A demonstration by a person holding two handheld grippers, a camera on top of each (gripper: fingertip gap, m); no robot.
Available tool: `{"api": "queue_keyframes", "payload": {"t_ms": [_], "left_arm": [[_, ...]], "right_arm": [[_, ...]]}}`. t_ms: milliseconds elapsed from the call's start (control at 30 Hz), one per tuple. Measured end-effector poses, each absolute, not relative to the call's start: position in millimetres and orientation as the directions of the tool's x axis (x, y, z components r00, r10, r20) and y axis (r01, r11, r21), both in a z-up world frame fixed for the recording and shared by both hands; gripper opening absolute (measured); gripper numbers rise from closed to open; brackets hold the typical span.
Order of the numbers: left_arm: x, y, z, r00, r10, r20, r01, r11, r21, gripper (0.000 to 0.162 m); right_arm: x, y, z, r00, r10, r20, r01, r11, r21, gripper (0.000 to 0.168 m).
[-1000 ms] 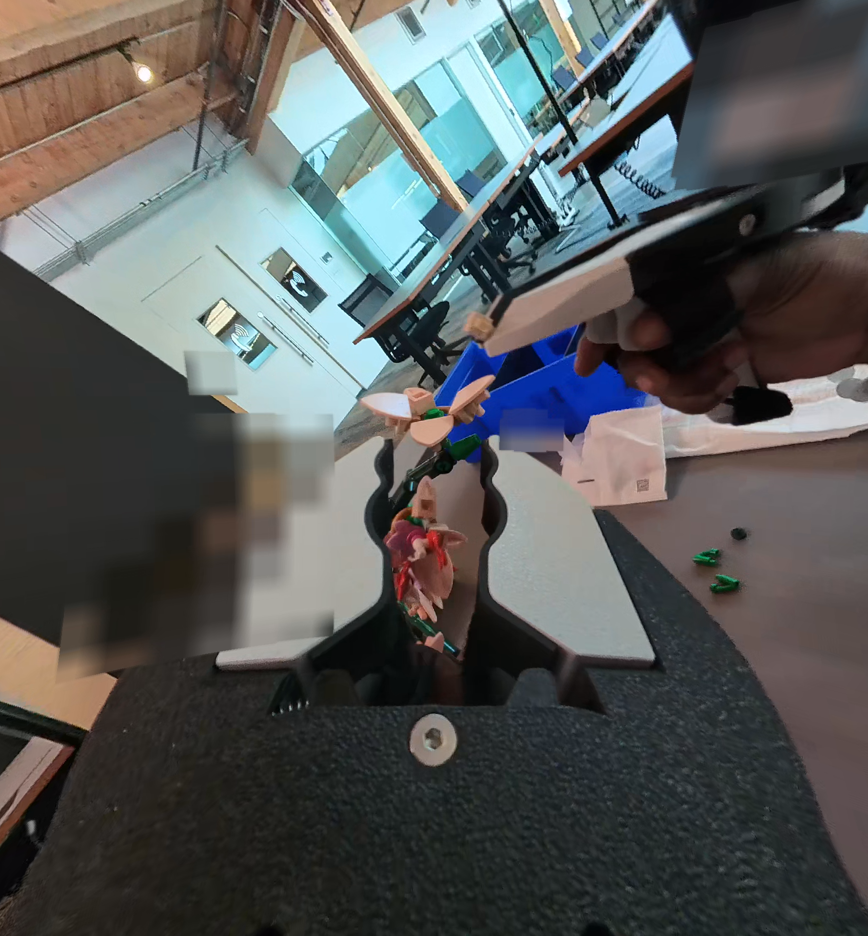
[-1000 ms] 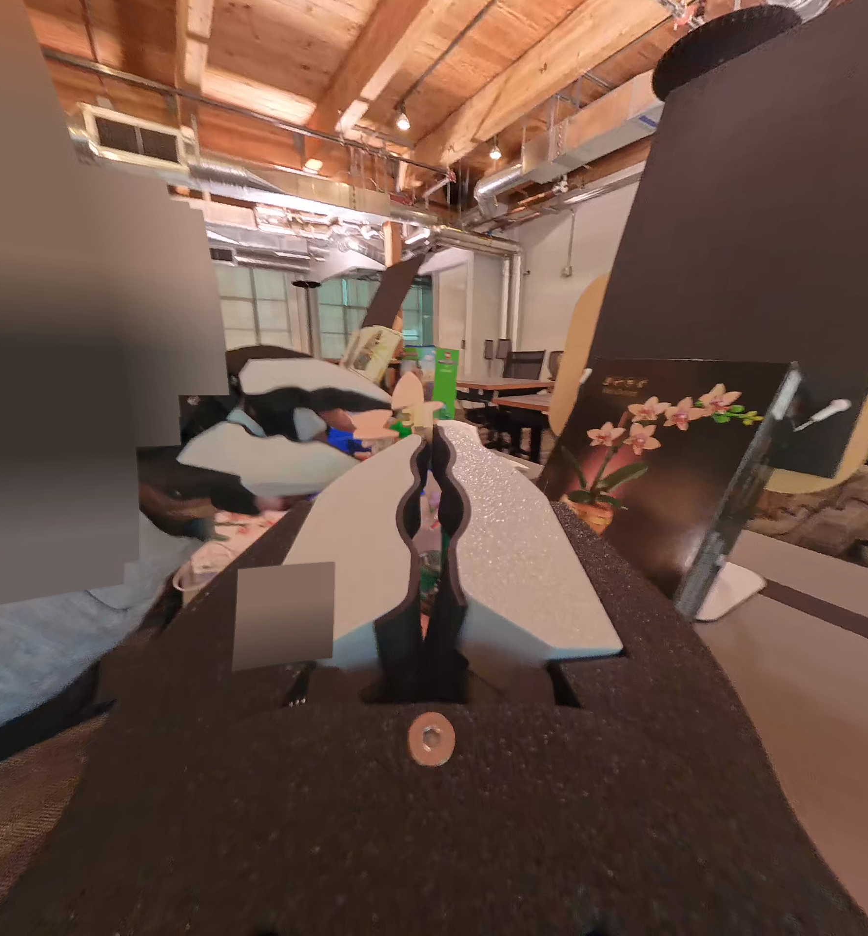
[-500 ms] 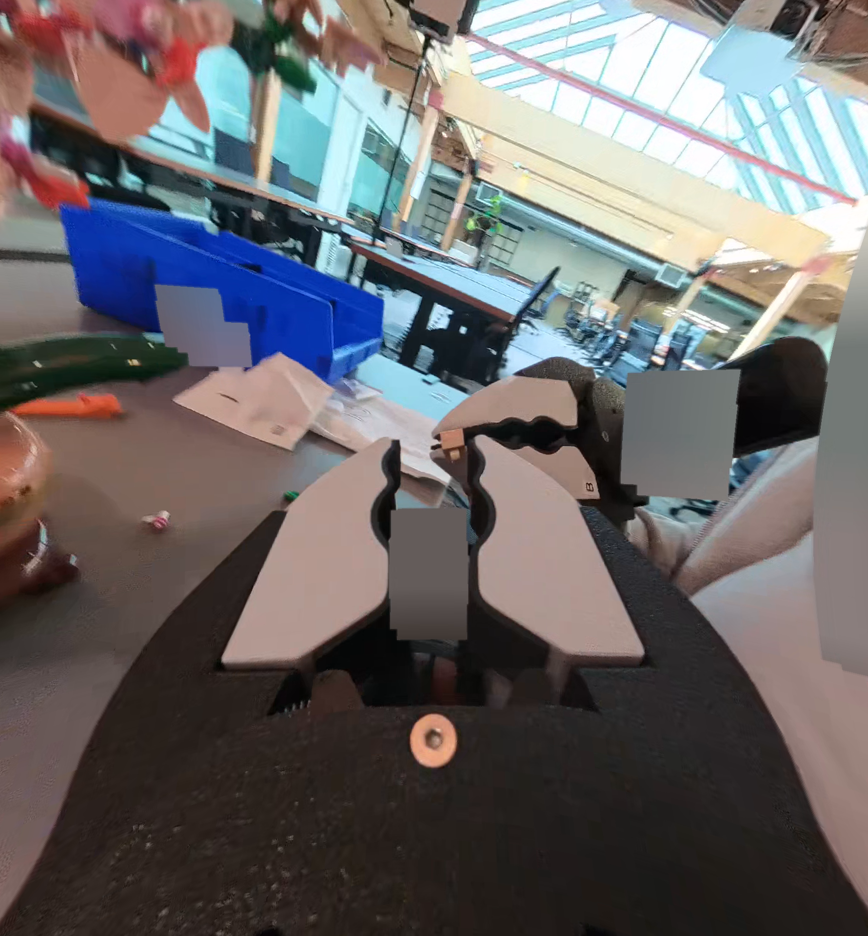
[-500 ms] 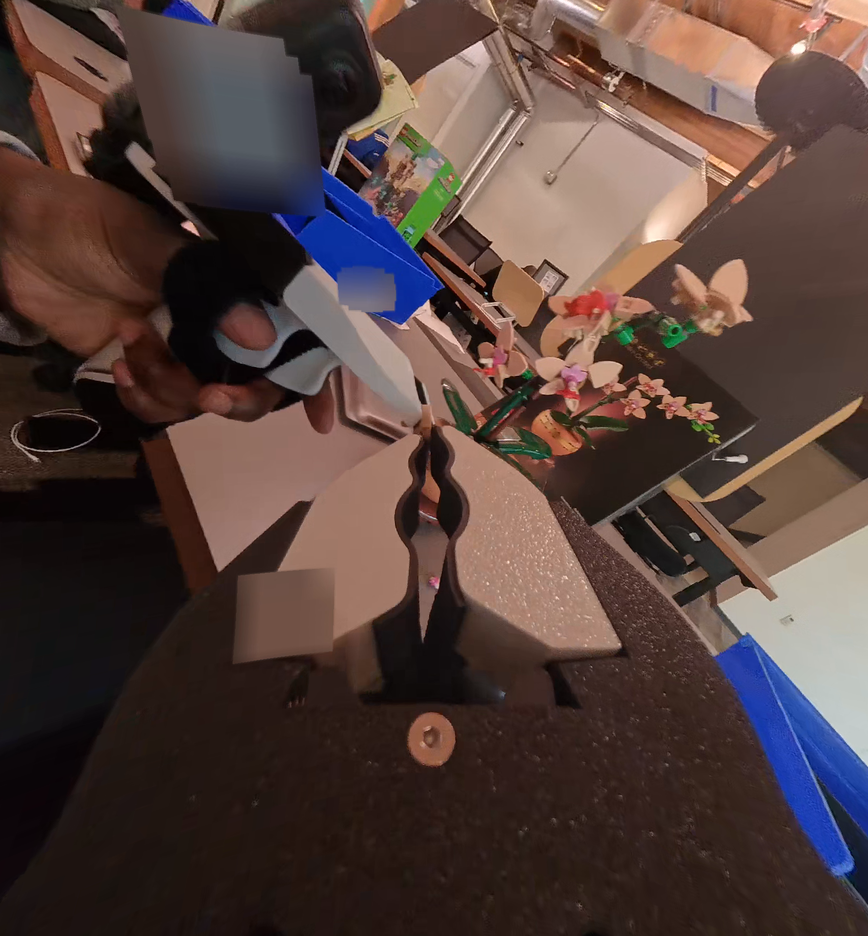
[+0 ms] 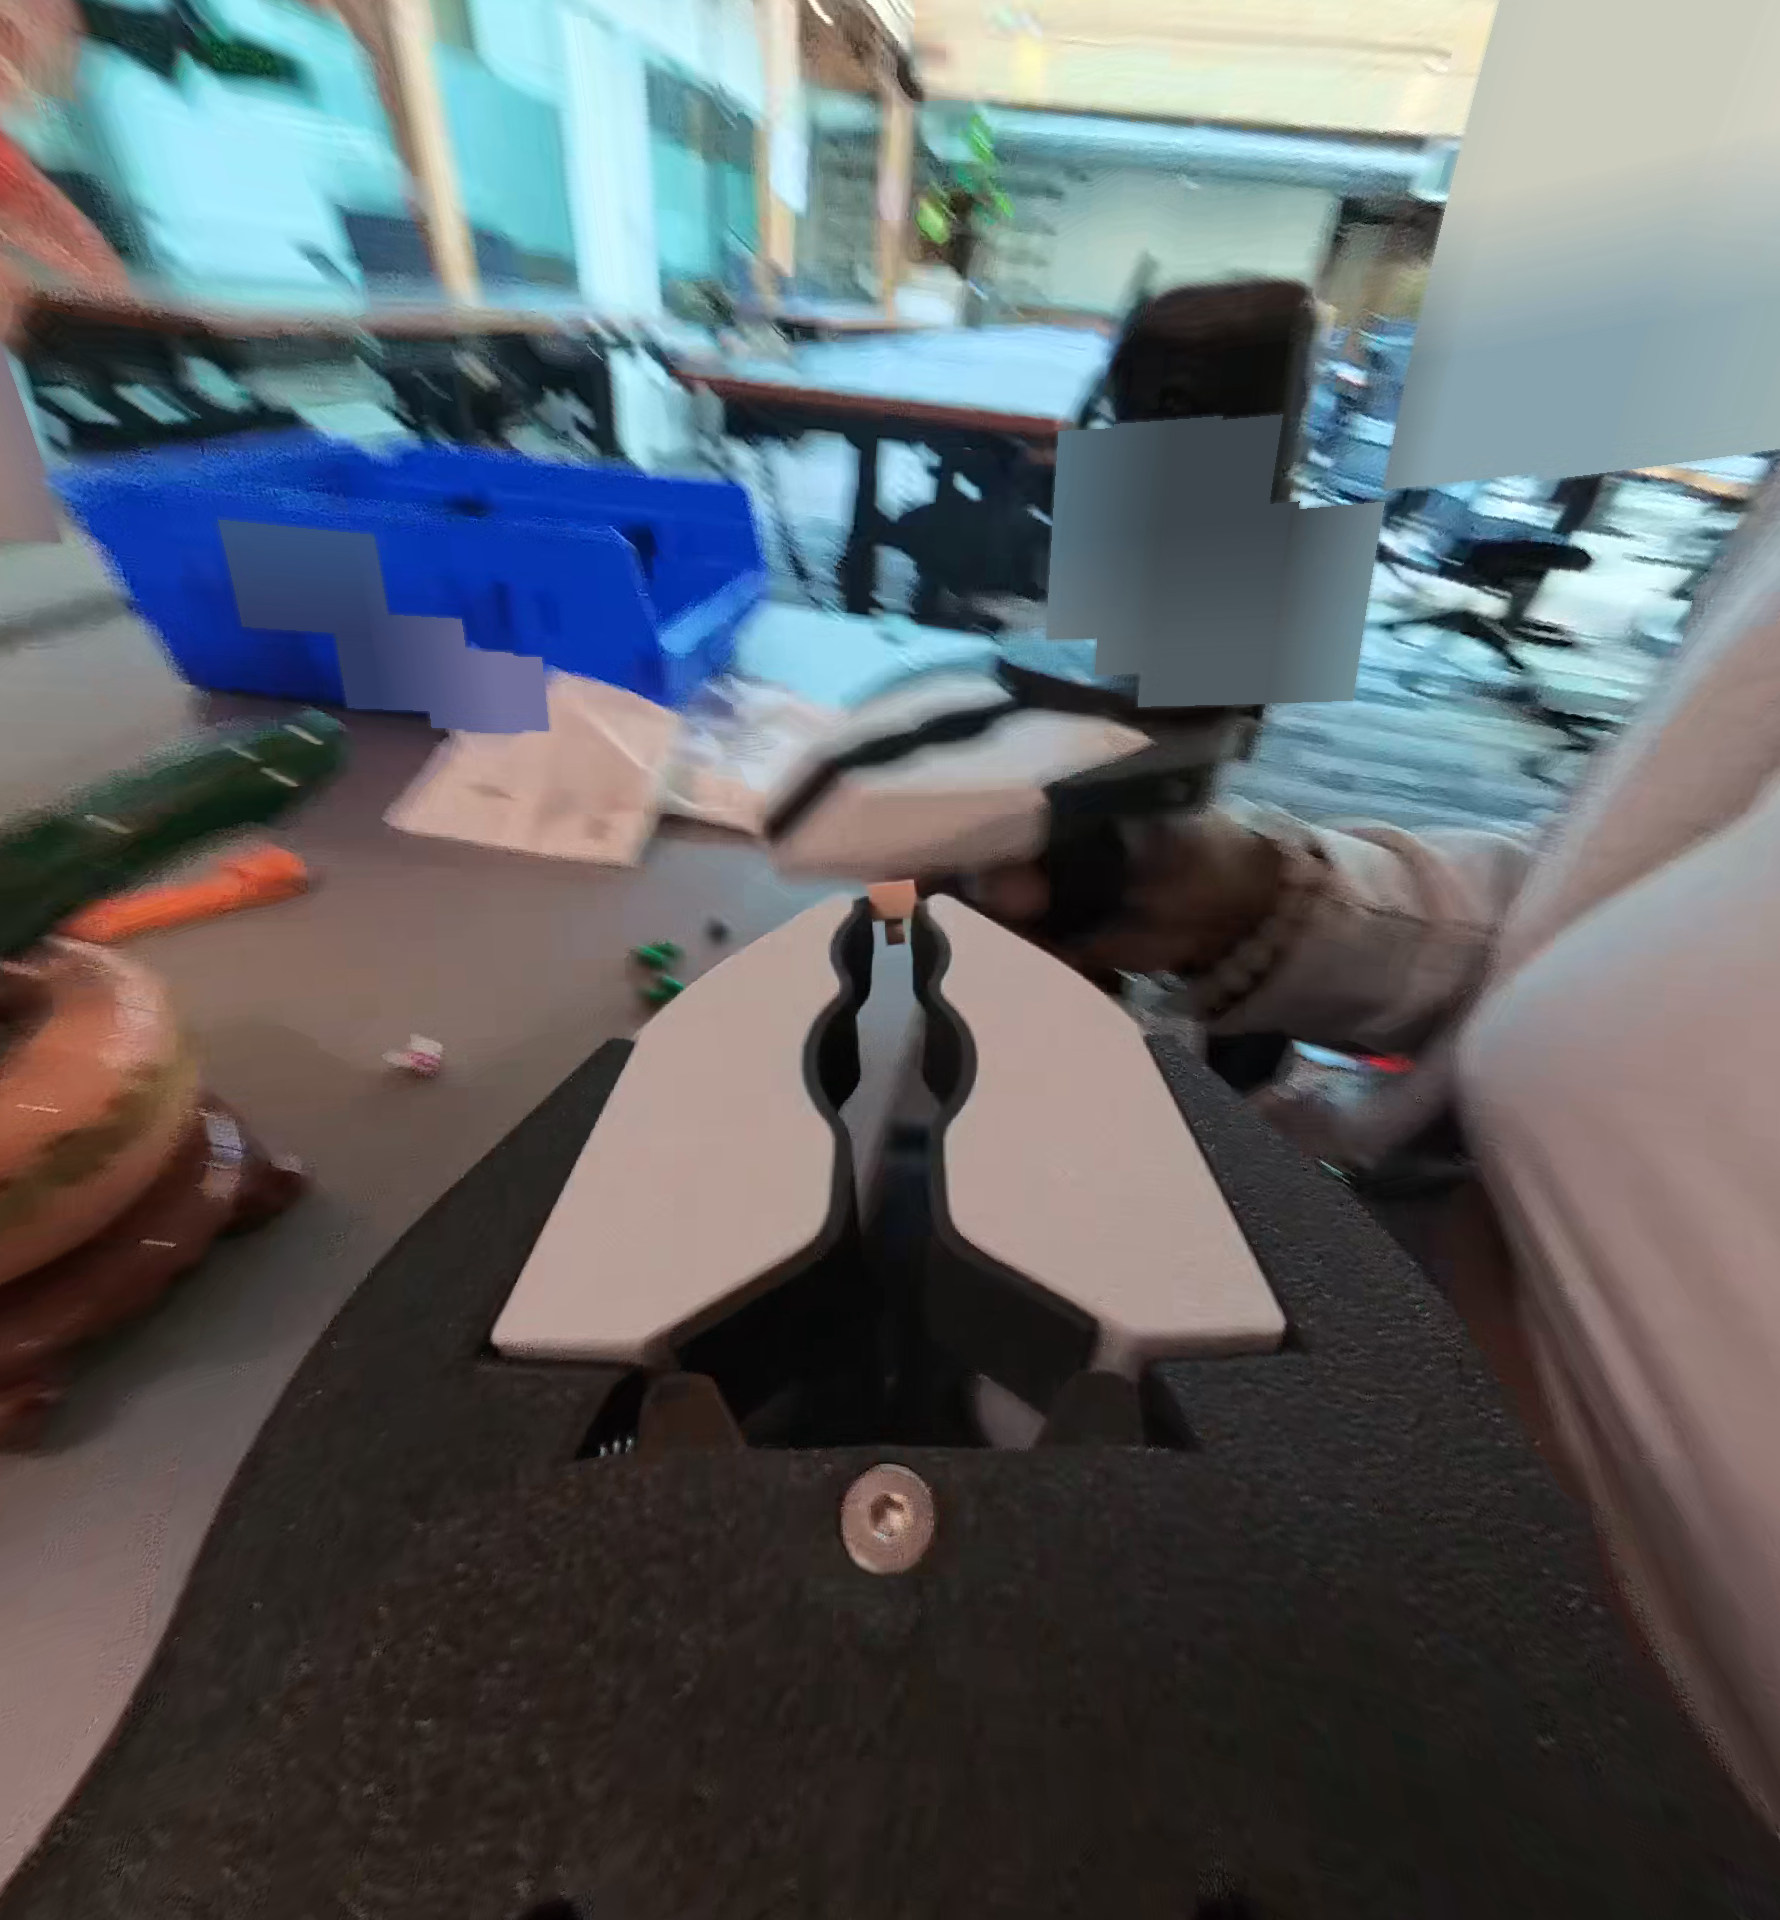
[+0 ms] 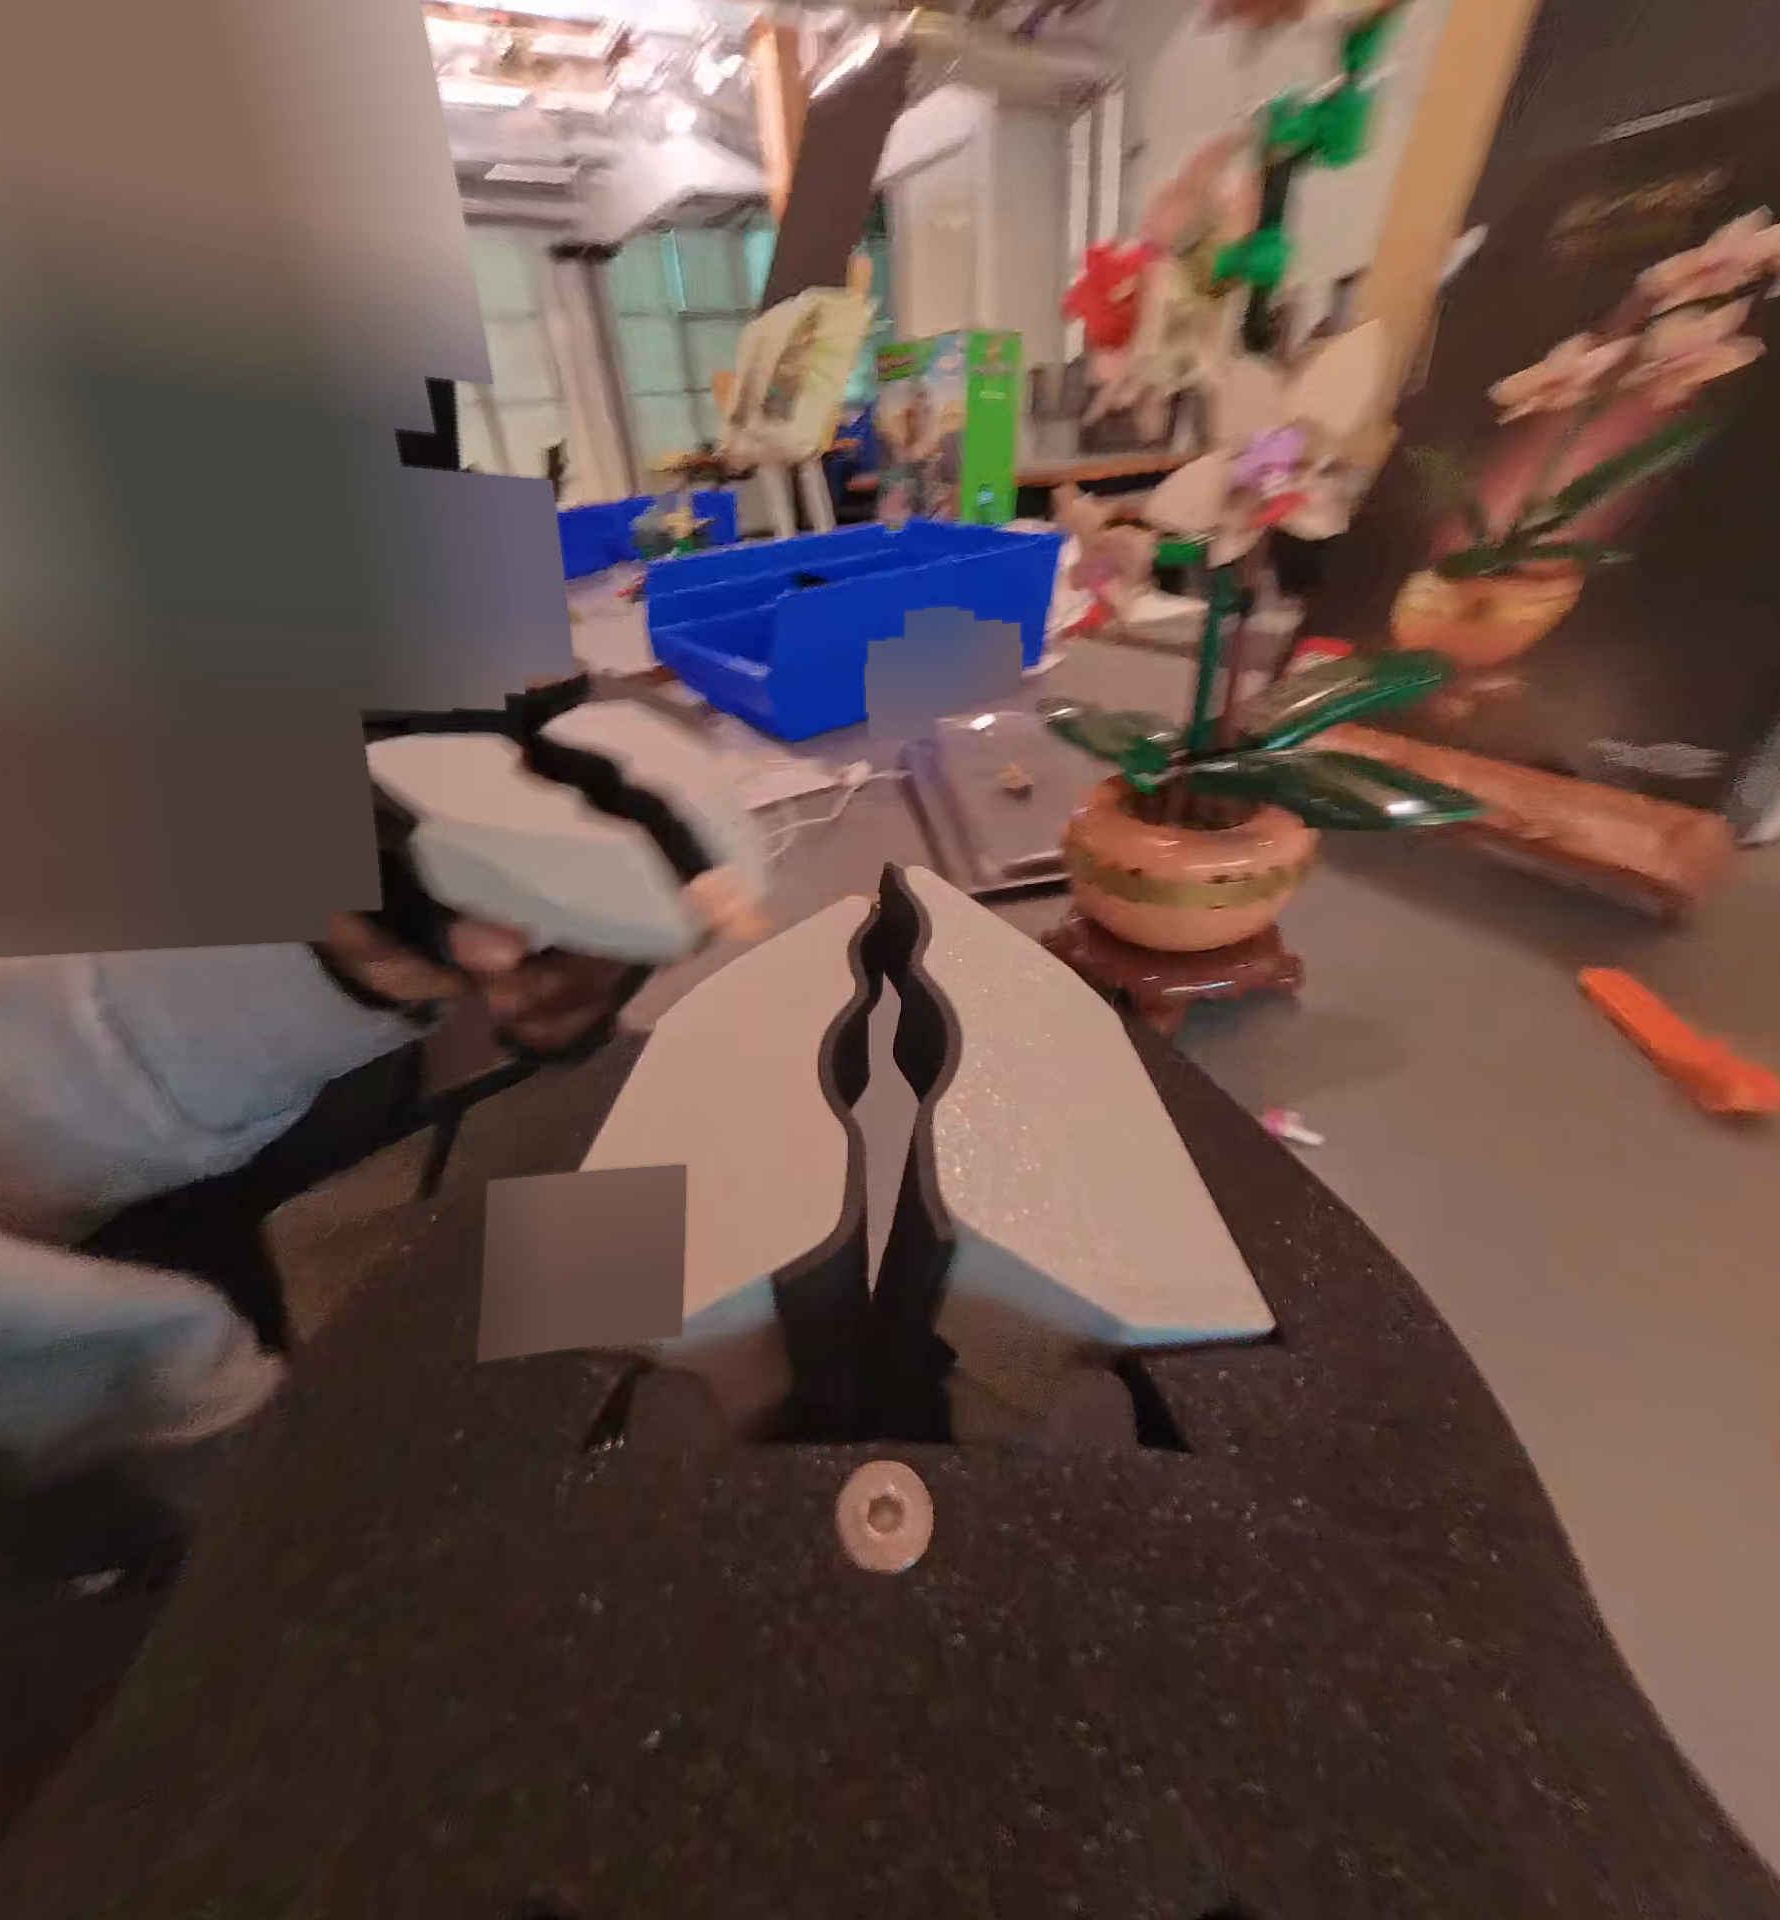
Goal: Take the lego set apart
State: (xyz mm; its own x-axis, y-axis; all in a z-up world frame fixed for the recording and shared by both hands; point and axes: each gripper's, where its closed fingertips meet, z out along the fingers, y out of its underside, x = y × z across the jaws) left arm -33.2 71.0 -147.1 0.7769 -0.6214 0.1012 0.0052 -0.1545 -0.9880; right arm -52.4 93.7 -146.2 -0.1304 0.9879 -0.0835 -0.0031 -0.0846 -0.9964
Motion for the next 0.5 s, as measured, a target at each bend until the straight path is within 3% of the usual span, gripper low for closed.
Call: {"api": "queue_keyframes", "payload": {"t_ms": [67, 133, 200, 267, 333, 500], "left_arm": [[-31.0, 70.9, -160.5, 0.781, -0.614, 0.117, -0.020, -0.213, -0.977, 0.007], [-38.7, 74.4, -152.3, 0.781, -0.594, 0.193, 0.099, -0.188, -0.977, 0.007], [-46.8, 73.8, -144.9, 0.721, -0.613, 0.323, 0.241, -0.214, -0.947, 0.006], [-50.1, 72.1, -144.4, 0.648, -0.632, 0.425, 0.338, -0.262, -0.904, 0.006], [-46.2, 70.7, -146.0, 0.576, -0.647, 0.500, 0.399, -0.312, -0.862, 0.006], [-36.0, 68.2, -146.8, 0.467, -0.662, 0.587, 0.443, -0.400, -0.803, 0.006]], "right_arm": [[-45.3, 101.3, -133.7, -0.135, 0.989, -0.057, -0.067, -0.067, -0.995, 0.000], [-36.4, 82.3, -122.5, -0.240, 0.965, 0.103, -0.118, 0.076, -0.990, 0.000], [-36.3, 77.4, -138.5, -0.272, 0.924, 0.269, -0.027, 0.273, -0.962, 0.002], [-37.1, 79.7, -142.7, -0.243, 0.864, 0.442, -0.032, 0.448, -0.893, 0.021], [-38.8, 78.0, -140.6, -0.233, 0.788, 0.570, -0.065, 0.572, -0.818, 0.024], [-47.3, 70.6, -147.8, -0.316, 0.662, 0.679, -0.074, 0.696, -0.714, 0.024]]}}
